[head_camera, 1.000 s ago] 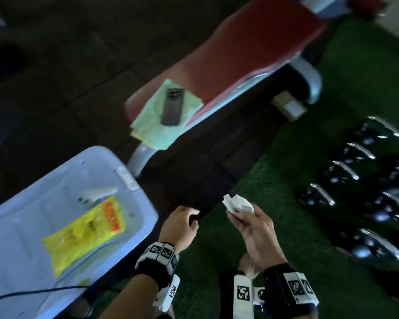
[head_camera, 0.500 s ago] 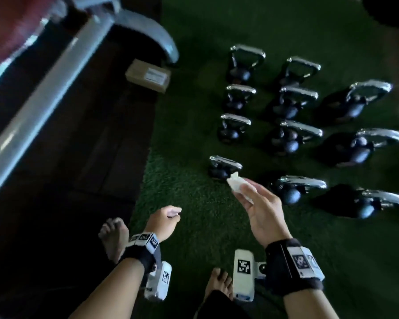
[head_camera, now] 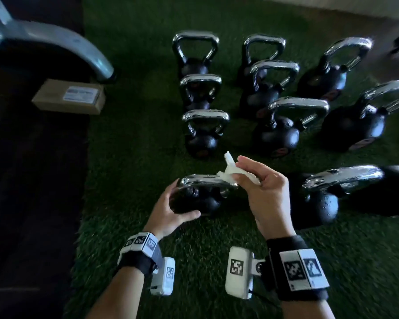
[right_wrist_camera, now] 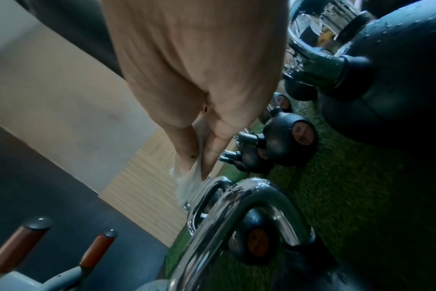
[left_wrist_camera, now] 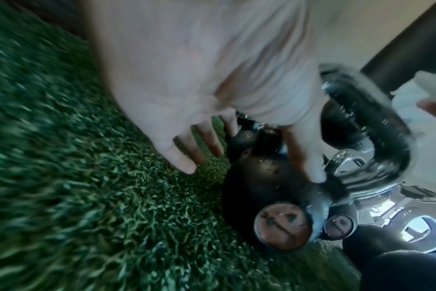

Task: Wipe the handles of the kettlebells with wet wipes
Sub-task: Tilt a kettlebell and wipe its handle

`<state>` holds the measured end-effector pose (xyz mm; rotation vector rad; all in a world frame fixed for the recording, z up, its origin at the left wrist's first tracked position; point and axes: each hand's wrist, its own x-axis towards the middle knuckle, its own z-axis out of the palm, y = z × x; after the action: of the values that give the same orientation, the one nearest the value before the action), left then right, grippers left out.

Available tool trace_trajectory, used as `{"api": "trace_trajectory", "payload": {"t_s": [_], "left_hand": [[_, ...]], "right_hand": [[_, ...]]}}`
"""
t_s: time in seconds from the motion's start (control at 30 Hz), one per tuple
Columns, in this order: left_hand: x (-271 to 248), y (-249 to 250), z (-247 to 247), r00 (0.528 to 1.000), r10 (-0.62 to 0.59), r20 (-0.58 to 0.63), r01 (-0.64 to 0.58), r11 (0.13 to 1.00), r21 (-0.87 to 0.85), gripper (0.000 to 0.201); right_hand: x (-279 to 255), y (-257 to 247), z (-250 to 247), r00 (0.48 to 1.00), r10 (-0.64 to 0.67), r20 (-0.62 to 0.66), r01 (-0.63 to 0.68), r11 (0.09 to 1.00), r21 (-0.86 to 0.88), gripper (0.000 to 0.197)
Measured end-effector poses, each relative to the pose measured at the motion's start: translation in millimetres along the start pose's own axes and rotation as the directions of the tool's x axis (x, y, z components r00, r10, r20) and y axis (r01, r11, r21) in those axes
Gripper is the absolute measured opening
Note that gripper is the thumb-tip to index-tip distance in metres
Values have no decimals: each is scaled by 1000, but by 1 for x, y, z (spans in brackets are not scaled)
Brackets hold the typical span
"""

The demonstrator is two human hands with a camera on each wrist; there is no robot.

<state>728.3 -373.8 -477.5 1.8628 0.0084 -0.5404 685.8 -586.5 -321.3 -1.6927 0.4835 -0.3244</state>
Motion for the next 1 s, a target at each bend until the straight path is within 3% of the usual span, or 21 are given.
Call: {"api": "trace_trajectory", "payload": {"t_s": [0.13,0.23,0.37,0.47,0.67,0.83,1.0], "left_hand": [[23,-12,14,989,140,41,-141,990,7,93],[26,-9,26,981,191,-29,-191,982,-3,86],[20,-8,39,968,217,-125,-222,975,-22,77],[19,-10,43,966,209,-153,-215,976,-23,79],[14,-4,45,970,187,-156,-192,981,-16,67],[14,-3,47,967,183,-179,-182,983,21,68],[17,-6,47,967,169,-192,-160,985,60,81]], "right_hand": [[9,16,4,987,-155,-48,150,984,-101,31],[8,20,11,952,-302,-53,280,926,-254,37],[0,19,24,916,-402,-7,366,841,-398,42],[-10,20,34,896,-441,52,413,785,-461,43],[-22,36,53,883,-460,89,427,710,-560,23],[-10,48,42,898,-439,-33,343,743,-574,20],[-16,53,49,866,-495,70,445,700,-559,17]]}}
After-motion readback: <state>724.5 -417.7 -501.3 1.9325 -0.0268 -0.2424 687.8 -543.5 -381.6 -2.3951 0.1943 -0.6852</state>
